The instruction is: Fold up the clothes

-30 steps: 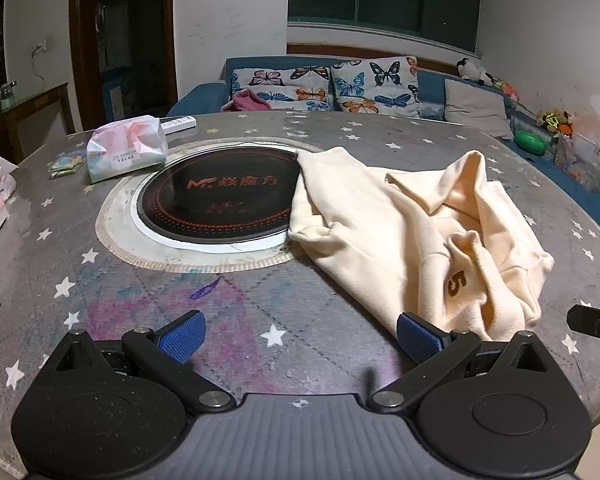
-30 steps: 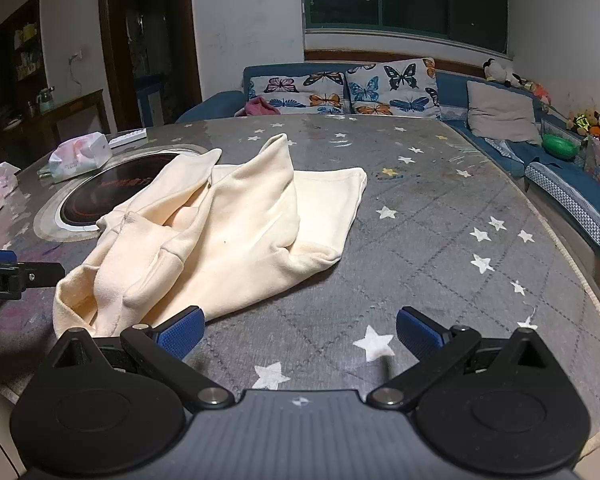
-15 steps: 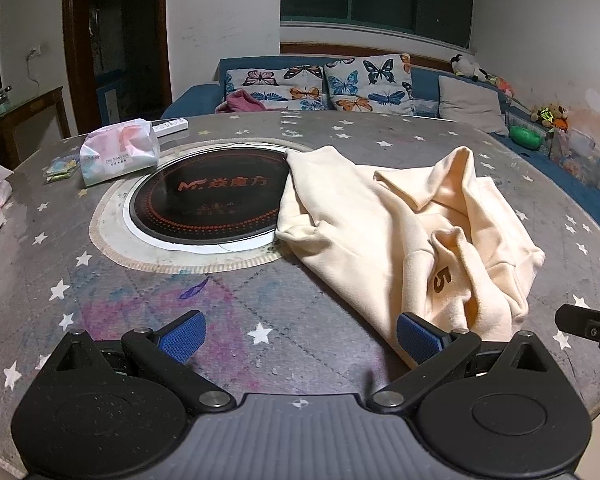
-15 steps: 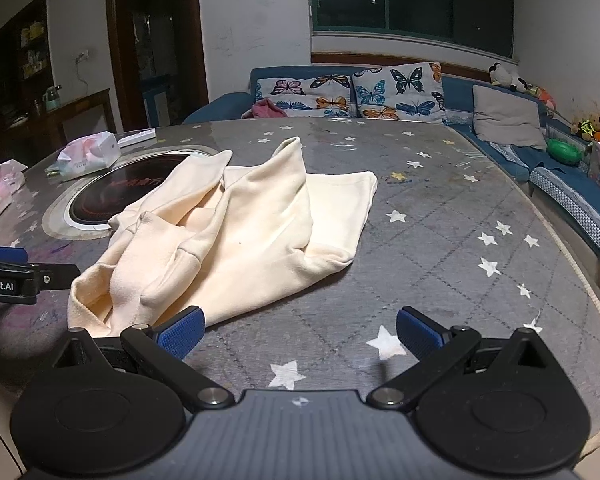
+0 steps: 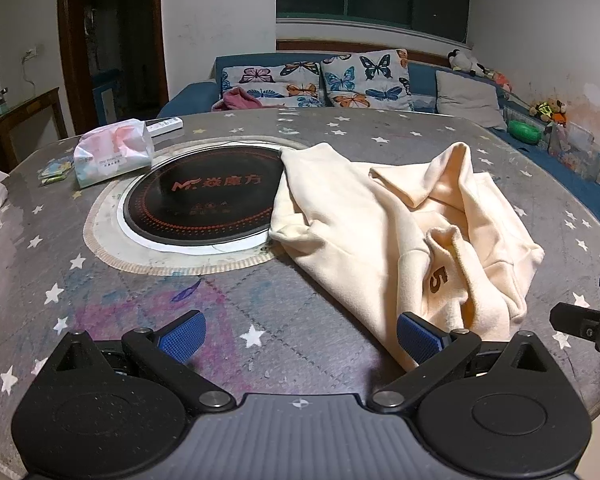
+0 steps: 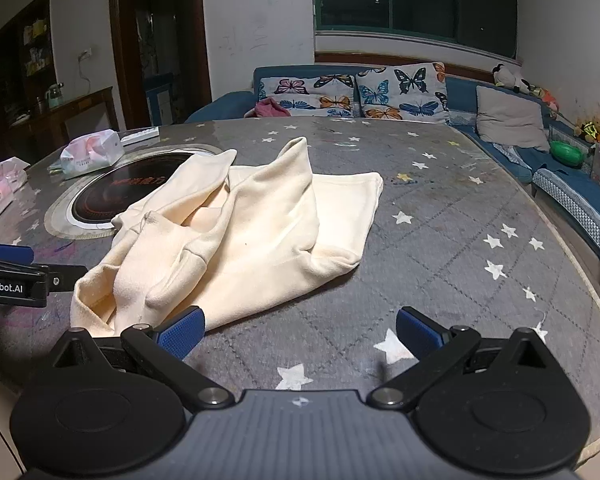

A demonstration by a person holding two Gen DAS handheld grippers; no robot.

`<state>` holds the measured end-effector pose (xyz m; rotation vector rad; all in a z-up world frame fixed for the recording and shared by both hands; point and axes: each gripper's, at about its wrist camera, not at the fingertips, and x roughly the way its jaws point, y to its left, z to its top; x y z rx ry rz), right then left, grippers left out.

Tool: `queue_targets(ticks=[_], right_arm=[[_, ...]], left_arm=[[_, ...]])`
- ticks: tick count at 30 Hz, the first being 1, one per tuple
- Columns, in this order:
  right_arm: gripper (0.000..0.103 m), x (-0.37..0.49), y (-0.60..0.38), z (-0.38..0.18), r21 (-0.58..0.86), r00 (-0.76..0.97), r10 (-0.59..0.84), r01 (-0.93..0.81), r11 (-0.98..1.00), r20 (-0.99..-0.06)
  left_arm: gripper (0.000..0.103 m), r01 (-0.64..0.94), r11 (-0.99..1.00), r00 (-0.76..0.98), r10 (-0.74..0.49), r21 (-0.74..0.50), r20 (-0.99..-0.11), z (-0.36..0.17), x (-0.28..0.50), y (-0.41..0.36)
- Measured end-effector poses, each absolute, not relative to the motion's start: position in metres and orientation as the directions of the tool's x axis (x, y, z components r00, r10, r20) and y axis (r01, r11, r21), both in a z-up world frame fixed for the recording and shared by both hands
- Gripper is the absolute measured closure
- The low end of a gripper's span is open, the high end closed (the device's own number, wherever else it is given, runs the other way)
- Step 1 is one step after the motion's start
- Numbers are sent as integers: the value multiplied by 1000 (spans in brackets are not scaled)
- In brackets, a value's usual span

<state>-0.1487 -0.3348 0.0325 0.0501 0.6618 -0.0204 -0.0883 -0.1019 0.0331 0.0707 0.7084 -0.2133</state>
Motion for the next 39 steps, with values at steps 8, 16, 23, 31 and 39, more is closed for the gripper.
queue_targets(ticks=[8,16,23,31,39], right_arm=[[2,-143,-333,33,34,787,6,18,999,-617],[8,-135,-334,37,31,785,17,2,1000,-619],[12,-122,-336,41,26,786,25,-11,1000,-617],[21,-102,-343,45,34,783,31,-13,999,-621],[39,-55,-358,60,52,789,43,-14,999,-612]], left_arm=[[0,225,974,738,-179,-12,-651,34,-85,-103],[0,243,970,742,-196,-15,-641,37,-79,-106],[0,256,966,748,-210,-17,-630,41,-71,-109],[3,289,957,745,-246,-31,-620,48,-56,-117],[21,333,940,728,-309,-78,-612,56,-23,-132]])
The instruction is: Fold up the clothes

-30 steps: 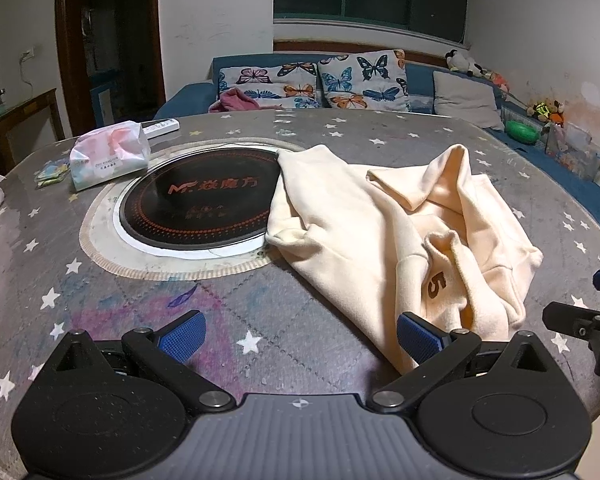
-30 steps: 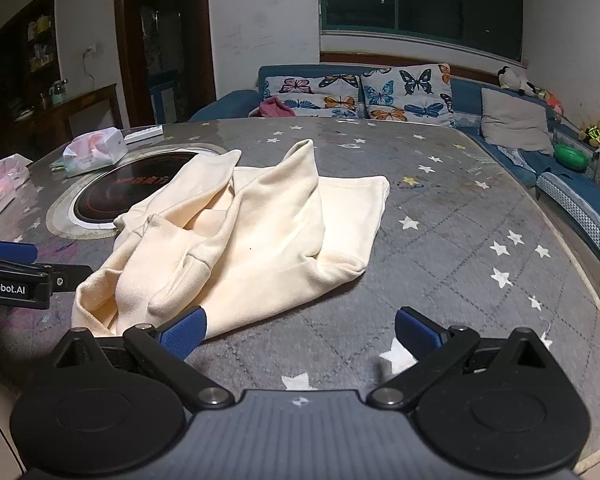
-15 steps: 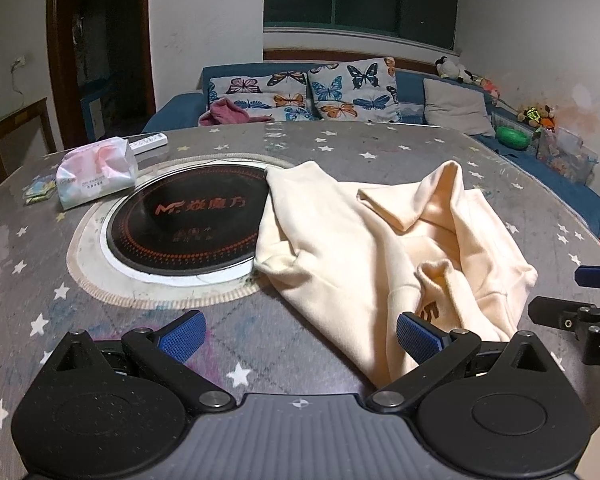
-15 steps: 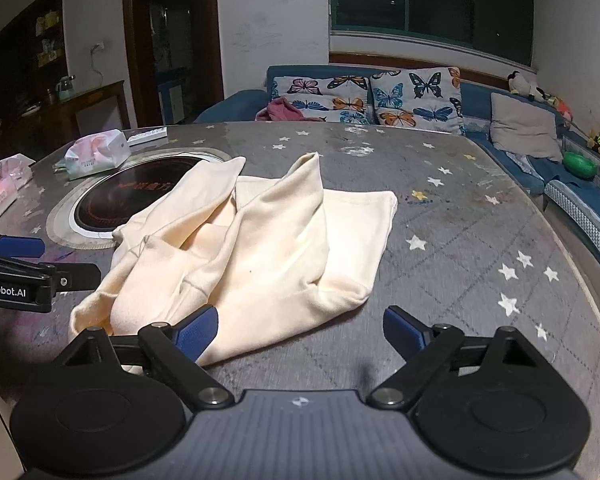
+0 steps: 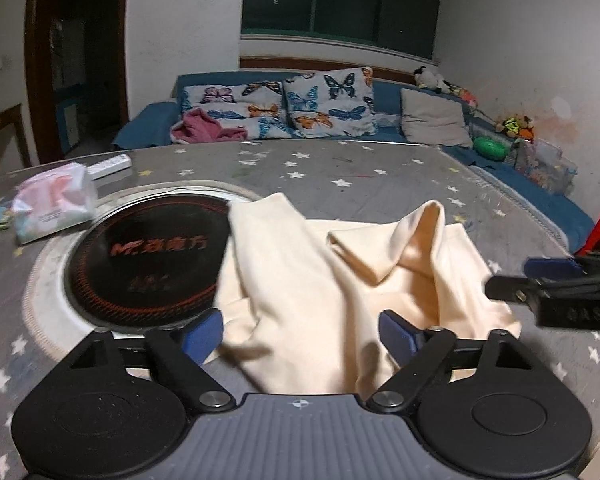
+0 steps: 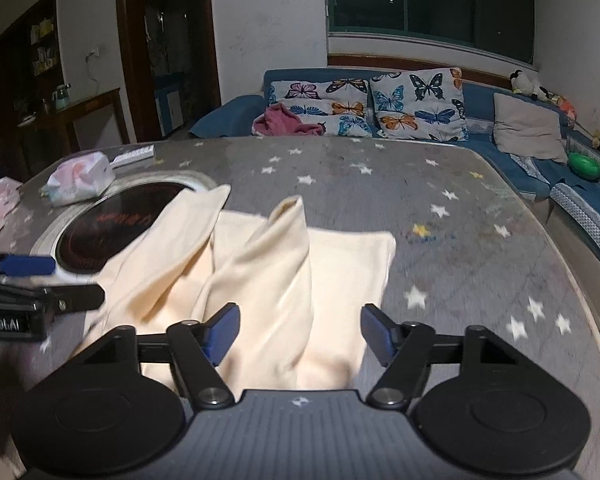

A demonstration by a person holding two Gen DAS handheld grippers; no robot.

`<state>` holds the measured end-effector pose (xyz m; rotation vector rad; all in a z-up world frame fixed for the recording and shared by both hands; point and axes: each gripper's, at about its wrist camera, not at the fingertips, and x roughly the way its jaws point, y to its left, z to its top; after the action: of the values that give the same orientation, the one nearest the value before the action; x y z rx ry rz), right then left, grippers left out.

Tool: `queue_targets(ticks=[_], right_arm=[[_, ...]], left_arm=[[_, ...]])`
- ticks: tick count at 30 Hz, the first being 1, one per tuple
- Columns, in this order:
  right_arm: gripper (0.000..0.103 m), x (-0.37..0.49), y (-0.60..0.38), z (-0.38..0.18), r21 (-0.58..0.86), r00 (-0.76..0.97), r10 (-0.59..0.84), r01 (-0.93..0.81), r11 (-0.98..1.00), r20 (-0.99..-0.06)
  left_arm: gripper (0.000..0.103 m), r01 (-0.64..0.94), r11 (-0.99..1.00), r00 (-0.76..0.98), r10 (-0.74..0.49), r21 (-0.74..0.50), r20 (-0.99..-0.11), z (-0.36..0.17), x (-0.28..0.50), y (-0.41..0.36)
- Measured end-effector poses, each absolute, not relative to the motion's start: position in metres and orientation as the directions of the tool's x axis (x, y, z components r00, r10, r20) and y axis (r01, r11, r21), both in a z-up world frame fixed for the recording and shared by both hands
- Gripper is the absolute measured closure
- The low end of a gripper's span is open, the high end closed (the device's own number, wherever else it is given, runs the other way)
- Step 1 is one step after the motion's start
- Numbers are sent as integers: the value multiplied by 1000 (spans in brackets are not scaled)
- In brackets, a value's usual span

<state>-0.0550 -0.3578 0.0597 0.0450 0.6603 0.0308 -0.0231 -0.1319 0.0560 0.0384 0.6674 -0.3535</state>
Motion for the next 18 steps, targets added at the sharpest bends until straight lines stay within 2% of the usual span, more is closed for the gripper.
queue_targets(ticks=[8,12,13,16,18], right_arm=[[47,0,-357,63,60,786,85,-61,996,-612],[54,22,-355,58,59,777,95,-75,995,-623],[56,26,-355,55,60,773,99,-78,995,-627],[66,37,-356,47,64,761,101,-79,995,-641],[84,40,-359,43,72,754,105,-77,994,-648]], left_arm=[[28,391,913,680,-370,-114,-632,50,2,-149],[38,411,904,652,-384,-121,-654,42,12,-155],[44,414,902,644,-386,-124,-661,40,14,-156],[58,425,895,619,-394,-133,-679,34,19,-157],[70,436,889,606,-403,-138,-686,31,21,-157]])
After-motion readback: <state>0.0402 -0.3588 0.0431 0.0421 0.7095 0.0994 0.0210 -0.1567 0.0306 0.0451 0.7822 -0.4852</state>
